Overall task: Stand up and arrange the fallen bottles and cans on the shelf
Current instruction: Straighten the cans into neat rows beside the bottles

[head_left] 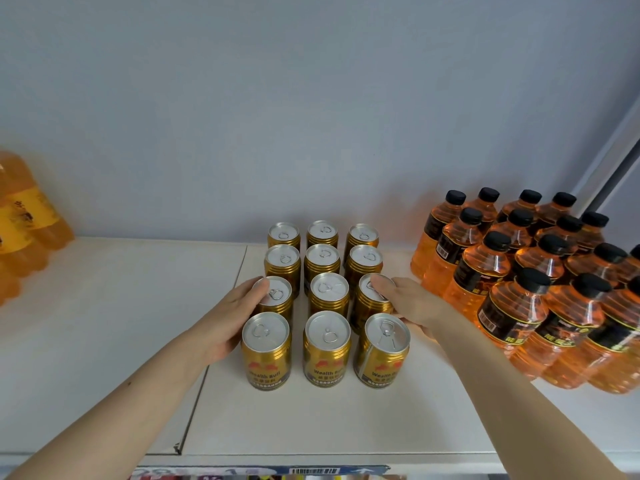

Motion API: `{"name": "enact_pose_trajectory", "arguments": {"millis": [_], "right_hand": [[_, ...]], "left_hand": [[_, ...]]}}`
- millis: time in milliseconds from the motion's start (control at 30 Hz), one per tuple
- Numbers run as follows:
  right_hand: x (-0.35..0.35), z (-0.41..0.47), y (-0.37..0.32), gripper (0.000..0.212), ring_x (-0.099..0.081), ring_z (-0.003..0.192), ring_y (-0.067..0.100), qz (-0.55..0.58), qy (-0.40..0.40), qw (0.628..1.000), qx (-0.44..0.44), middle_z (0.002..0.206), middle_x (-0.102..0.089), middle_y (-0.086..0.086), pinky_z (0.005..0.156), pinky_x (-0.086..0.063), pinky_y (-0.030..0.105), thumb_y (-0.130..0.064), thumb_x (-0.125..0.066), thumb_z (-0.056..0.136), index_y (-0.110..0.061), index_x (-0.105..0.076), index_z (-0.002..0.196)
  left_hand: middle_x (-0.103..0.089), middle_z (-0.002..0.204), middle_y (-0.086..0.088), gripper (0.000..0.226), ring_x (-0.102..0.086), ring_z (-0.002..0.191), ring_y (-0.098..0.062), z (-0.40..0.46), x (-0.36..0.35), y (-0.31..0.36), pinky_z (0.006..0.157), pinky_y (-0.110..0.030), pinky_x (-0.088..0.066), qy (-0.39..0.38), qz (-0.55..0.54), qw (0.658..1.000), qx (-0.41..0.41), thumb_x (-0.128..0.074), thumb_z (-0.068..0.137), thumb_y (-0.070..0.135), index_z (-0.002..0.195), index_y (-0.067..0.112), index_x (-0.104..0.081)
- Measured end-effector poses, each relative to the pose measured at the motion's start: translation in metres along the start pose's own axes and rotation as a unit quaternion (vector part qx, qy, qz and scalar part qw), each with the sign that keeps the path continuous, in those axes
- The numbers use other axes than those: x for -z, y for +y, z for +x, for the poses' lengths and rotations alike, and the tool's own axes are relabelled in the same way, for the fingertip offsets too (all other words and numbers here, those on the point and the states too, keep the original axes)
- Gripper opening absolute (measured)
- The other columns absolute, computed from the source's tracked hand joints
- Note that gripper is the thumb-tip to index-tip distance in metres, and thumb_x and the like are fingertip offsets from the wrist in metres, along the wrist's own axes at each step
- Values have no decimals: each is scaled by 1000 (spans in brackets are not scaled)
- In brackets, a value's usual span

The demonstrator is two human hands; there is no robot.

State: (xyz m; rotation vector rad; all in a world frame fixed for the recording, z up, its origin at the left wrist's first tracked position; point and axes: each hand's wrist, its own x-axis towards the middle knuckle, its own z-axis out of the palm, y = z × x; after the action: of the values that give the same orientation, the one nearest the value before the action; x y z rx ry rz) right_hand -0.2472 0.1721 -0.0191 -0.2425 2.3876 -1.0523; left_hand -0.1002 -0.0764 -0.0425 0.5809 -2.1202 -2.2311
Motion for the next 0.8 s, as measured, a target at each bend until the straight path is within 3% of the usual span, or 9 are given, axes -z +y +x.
{"name": "enact_pose_trajectory", "arguments": {"millis": [133, 200, 267, 333, 400, 500, 567, 800], "right_hand": [[-1, -7, -1, 52, -57, 92, 12, -7, 7, 1000, 10, 125, -61, 2, 76, -44, 30, -64, -31, 92, -24, -52, 118], [-2, -15, 2, 68, -54, 109, 17, 1, 16, 1000, 9, 141, -49, 3, 90, -42, 36, -72, -26, 88, -24, -44, 133], [-4, -24, 10, 83, -41, 133, 26, 29, 35, 999, 4, 153, -35, 2, 107, -34, 45, -79, -22, 83, -25, -30, 146], [-9, -35, 23, 87, -31, 141, 25, 94, 39, 995, 17, 156, -29, 0, 114, -26, 51, -82, -20, 79, -30, -26, 148], [-20, -47, 35, 87, -29, 142, 22, 168, 33, 985, 33, 156, -28, -3, 116, -23, 50, -83, -22, 76, -34, -26, 148], [-38, -59, 49, 86, -35, 138, 16, 270, 40, 961, 45, 152, -35, -7, 115, -23, 41, -81, -28, 74, -34, -31, 146], [-47, -63, 55, 80, -42, 128, 9, 316, 37, 947, 55, 148, -42, -9, 110, -25, 34, -76, -31, 77, -34, -37, 144], [-54, -72, 54, 70, -33, 138, 14, 331, 42, 941, 48, 149, -39, -10, 116, -21, 39, -71, -24, 88, -33, -30, 147]], "left_hand": [[-67, 115, 5, 49, -63, 106, -14, -10, -4, 1, 81, -28, -50, 2, 3, 1000, -5, -49, 81, 59, 124, 35, -54], [-67, 116, 7, 54, -62, 108, -11, -18, -4, -3, 83, -27, -49, 4, -4, 1000, -8, -43, 81, 64, 125, 35, -54], [-67, 116, 9, 55, -62, 109, -10, -25, -5, -11, 88, -29, -47, 14, -27, 999, -11, -36, 82, 68, 122, 38, -57], [-69, 110, 14, 50, -64, 104, -5, -34, -8, -19, 88, -31, -46, 16, -75, 997, -14, -31, 81, 70, 108, 46, -65], [-69, 104, 22, 45, -64, 98, 2, -42, -14, -28, 85, -31, -44, 21, -118, 993, -20, -29, 79, 72, 96, 52, -66], [-66, 117, 17, 51, -60, 111, -5, -46, -24, -36, 98, -38, -42, 43, -123, 991, -35, -29, 78, 74, 115, 50, -56], [-65, 122, 12, 51, -58, 115, -9, -48, -29, -37, 100, -40, -42, 37, -113, 992, -45, -30, 79, 73, 117, 51, -55], [-64, 122, 14, 46, -59, 114, -8, -52, -30, -35, 97, -38, -44, 32, -103, 993, -48, -31, 79, 75, 112, 57, -58]]}}
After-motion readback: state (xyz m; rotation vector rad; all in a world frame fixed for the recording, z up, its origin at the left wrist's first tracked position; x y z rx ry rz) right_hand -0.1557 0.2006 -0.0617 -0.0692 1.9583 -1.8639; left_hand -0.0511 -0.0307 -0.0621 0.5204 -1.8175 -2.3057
